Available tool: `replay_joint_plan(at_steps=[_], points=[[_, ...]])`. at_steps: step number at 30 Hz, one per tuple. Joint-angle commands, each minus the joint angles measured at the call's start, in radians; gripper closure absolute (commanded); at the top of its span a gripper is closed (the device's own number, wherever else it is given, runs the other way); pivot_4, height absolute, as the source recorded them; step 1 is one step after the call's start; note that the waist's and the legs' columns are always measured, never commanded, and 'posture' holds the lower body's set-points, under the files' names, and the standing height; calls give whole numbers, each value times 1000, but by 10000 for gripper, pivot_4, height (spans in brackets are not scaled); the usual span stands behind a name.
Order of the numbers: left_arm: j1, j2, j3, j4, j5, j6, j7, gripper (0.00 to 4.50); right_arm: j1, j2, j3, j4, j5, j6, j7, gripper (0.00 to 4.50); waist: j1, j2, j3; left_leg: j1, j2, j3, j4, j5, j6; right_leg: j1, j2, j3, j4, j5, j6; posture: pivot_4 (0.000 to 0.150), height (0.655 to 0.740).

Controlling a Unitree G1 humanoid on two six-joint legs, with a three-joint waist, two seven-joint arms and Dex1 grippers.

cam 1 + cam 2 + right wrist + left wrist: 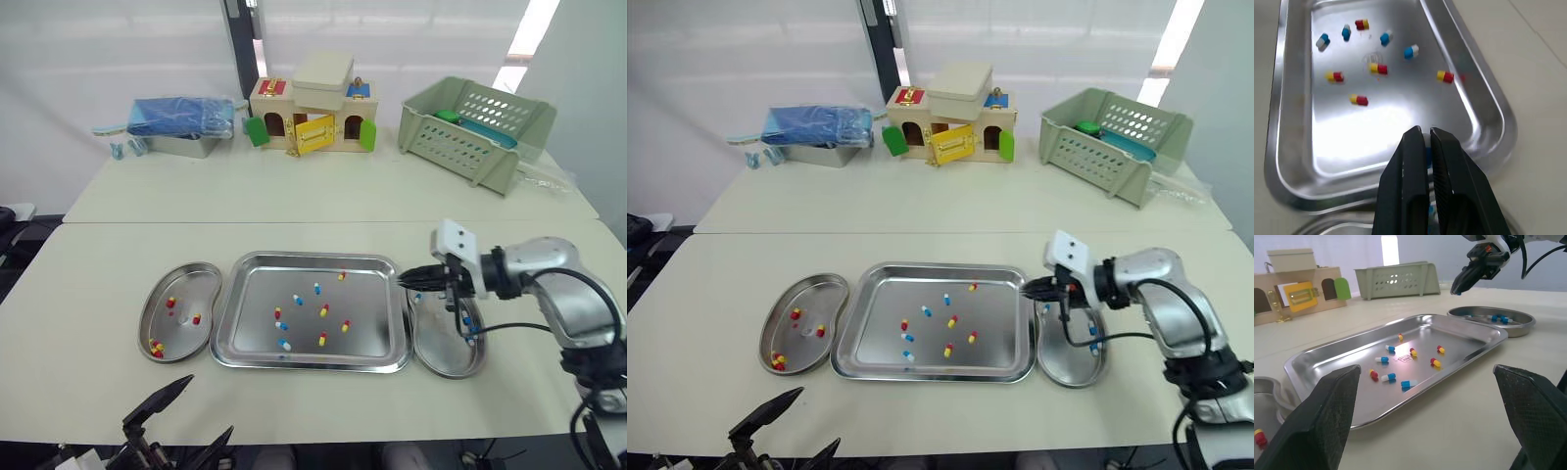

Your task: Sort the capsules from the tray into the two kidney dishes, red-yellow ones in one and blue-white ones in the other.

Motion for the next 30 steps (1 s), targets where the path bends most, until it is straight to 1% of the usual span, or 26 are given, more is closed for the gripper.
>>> replay_joint_plan(at_steps=[1, 4, 8, 10, 14, 20, 24, 27, 30], points=[[-8, 33, -16, -16, -29, 4, -73, 0, 91, -79, -76, -55, 22, -37, -6, 44786, 0, 0, 0, 0, 0, 0, 0, 0, 0, 0, 0, 0, 0, 0, 0, 1500, 7400], [-36, 43, -20, -2, -39, 18, -95, 0, 165, -109, -104, -72, 41, -36, -30, 44786, 1, 0, 0, 0, 0, 0, 0, 0, 0, 1, 0, 0, 0, 0, 0, 1500, 7400], [-67, 41, -21, 19, -40, 22, -127, 0, 213, -143, -109, -70, 49, -49, -47, 44786, 1, 0, 0, 1, 0, 0, 0, 0, 0, 1, 0, 0, 0, 0, 0, 1500, 7400], [-81, 38, -17, 27, -38, 29, -129, 0, 224, -151, -114, -61, 59, -57, -50, 38735, 2, 0, 0, 1, 0, 0, 0, 0, 0, 1, 0, 0, 0, 0, 0, 1500, 7400], [-91, 33, -14, 25, -36, 37, -124, 0, 231, -167, -125, -58, 91, -58, -46, 30018, 4, -1, 0, 1, 0, 0, 0, 0, 0, 1, 0, 0, 0, 0, 0, 1500, 7400], [-86, 21, -2, 22, -25, 35, -106, 0, 229, -190, -131, -25, 117, -93, -33, 13881, 6, -1, 0, 1, 0, 0, 0, 0, 0, 1, 0, 0, 0, 0, 0, 1500, 7400], [-83, 20, 22, 16, -9, 51, -50, 0, 243, -198, -164, 3, 145, -144, -20, 847, 8, -1, 0, 1, 0, 0, 0, 0, 0, 1, 0, 0, 0, 0, 0, 1500, 7400], [-83, 43, 67, 4, 9, 96, 33, 0, 292, -200, -238, 43, 167, -231, 8, 330, 11, -3, 2, 1, 0, 0, 0, 0, 0, 2, 0, 0, 0, 0, 0, 1500, 7400], [-79, 95, 145, -9, 22, 204, 159, 0, 354, -210, -330, 87, 205, -284, 48, 330, 13, -4, 2, 1, 0, -1, 0, 0, 0, 2, 0, -1, 0, 0, 0, 1500, 7400]])
